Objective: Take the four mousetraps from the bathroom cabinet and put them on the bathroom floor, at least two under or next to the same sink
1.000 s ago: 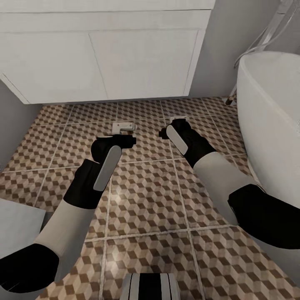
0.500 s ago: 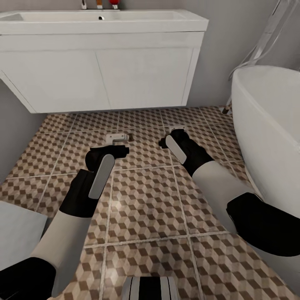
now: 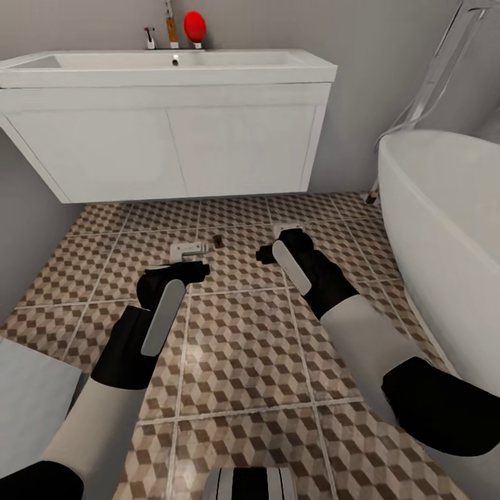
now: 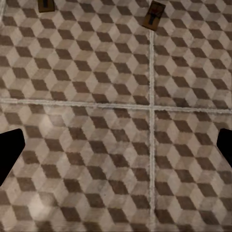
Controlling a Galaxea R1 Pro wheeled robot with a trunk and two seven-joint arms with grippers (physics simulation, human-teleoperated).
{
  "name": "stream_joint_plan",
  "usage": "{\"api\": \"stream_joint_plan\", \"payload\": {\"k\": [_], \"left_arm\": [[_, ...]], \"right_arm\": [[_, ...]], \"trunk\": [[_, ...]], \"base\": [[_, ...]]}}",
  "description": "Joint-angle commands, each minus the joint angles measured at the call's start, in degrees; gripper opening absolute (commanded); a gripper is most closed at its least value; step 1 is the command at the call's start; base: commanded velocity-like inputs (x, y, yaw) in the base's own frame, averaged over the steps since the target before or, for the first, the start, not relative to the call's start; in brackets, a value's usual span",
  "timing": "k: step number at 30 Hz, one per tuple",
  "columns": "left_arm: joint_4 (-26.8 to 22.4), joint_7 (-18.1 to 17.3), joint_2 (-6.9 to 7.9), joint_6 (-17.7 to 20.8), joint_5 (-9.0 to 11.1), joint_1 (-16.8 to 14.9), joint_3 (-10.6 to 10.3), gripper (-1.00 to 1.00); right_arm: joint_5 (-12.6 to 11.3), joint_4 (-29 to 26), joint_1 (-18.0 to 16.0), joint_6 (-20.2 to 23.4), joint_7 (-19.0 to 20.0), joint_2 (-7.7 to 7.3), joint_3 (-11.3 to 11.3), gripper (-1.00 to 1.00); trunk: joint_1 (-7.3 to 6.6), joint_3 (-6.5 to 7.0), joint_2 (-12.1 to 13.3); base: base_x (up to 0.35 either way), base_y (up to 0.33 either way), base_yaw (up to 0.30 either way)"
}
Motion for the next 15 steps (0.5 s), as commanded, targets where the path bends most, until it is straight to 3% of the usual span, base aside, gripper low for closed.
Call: {"api": "stream_joint_plan", "payload": {"k": [1,6,7,11,12,15], "left_arm": [[-0.06,0.60,0.00,0.11,0.58,-0.02,-0.04,1.00],[-2.08,1.08,0.05,0.06,0.57,3.18,-0.01,1.00],[-2.08,1.08,0.05,0.06,0.57,3.18,-0.01,1.00],[-3.89,1.52,0.06,0.04,0.57,6.16,-0.03,1.00],[-3.89,1.52,0.06,0.04,0.57,6.16,-0.03,1.00],[-4.71,2.31,0.07,0.08,0.57,8.44,-0.05,1.00]], "right_arm": [[-0.55,-0.11,0.00,0.15,-0.59,-0.03,0.14,1.00],[0.16,-12.39,7.24,4.98,-0.57,-1.69,0.14,1.00],[0.16,-12.39,7.24,4.98,-0.57,-1.69,0.14,1.00],[0.40,-24.23,13.86,6.46,-0.53,-4.39,0.00,1.00],[0.40,-24.23,13.86,6.46,-0.53,-4.39,0.00,1.00],[0.47,-32.14,18.80,6.95,-0.51,-6.36,-0.13,1.00]], "trunk": [[-0.03,0.19,0.00],[-0.16,1.29,0.07],[-0.19,1.52,0.08],[-0.29,2.40,0.13],[-0.32,2.62,0.15],[-0.39,3.29,0.19]], "base": [[0.000,0.000,0.000],[0.000,0.000,0.000],[0.000,0.000,0.000],[0.000,0.000,0.000],[0.000,0.000,0.000],[0.000,0.000,0.000]]}}
